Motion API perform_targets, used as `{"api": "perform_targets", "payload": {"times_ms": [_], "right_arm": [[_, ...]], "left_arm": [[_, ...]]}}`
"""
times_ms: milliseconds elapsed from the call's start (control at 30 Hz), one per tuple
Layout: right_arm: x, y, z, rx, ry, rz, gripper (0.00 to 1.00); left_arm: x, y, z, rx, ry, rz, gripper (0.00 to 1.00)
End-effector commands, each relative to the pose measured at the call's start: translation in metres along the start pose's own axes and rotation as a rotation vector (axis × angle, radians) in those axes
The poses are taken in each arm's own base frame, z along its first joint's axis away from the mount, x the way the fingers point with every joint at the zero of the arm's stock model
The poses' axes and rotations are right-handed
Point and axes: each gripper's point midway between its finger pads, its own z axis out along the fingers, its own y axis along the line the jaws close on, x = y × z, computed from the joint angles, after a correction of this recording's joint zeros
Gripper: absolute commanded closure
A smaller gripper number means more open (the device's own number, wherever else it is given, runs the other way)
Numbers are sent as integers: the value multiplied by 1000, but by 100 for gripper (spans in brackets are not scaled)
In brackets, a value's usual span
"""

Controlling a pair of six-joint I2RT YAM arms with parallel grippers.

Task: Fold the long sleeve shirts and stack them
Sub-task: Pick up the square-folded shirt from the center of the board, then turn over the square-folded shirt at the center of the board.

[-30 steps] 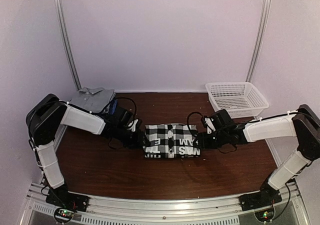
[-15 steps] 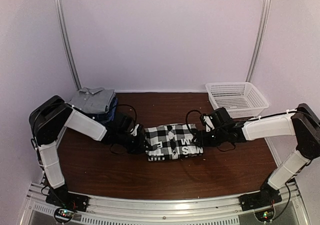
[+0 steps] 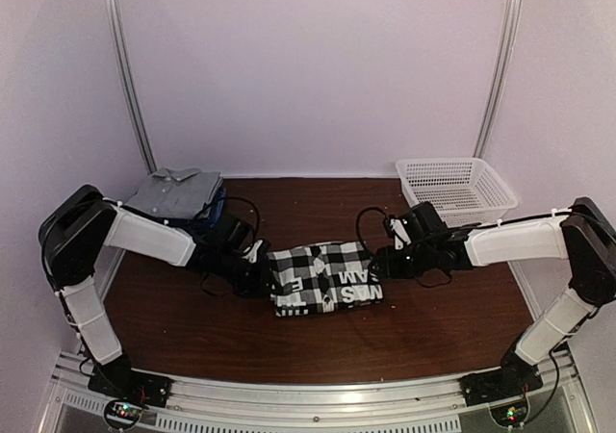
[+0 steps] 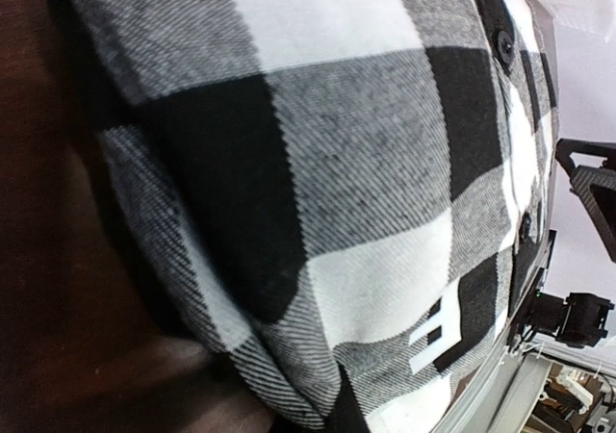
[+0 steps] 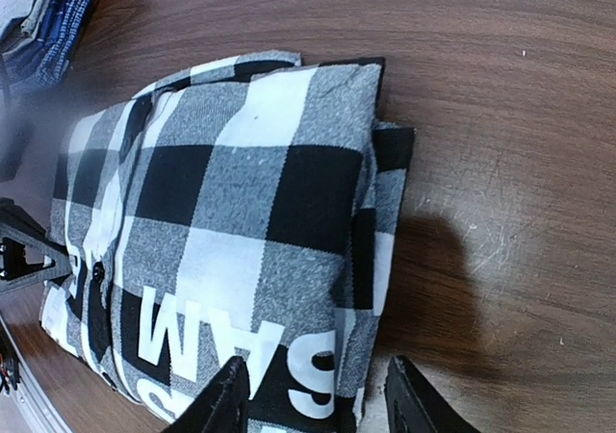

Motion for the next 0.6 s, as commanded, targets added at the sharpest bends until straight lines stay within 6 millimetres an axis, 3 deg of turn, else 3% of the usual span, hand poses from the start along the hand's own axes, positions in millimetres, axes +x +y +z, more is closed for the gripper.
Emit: {"api": "perform_targets", "payload": {"times_ms": [0,233,333,567], "right_arm": [[-19,24,-10,-46,-43,-22,52],[-27,71,-7,-106,-57,-85,60],[-22,81,4,-116,-34,-98,64],[5,110,43,-134,54,-140,74]], "left_arm": [[8,6,-27,-54,34,72,100],[-2,4,-74,-73,25,127,100],[-11,0,-94,-74,1,153,100],[-27,-12,-116,-76,-15,212,100]]}}
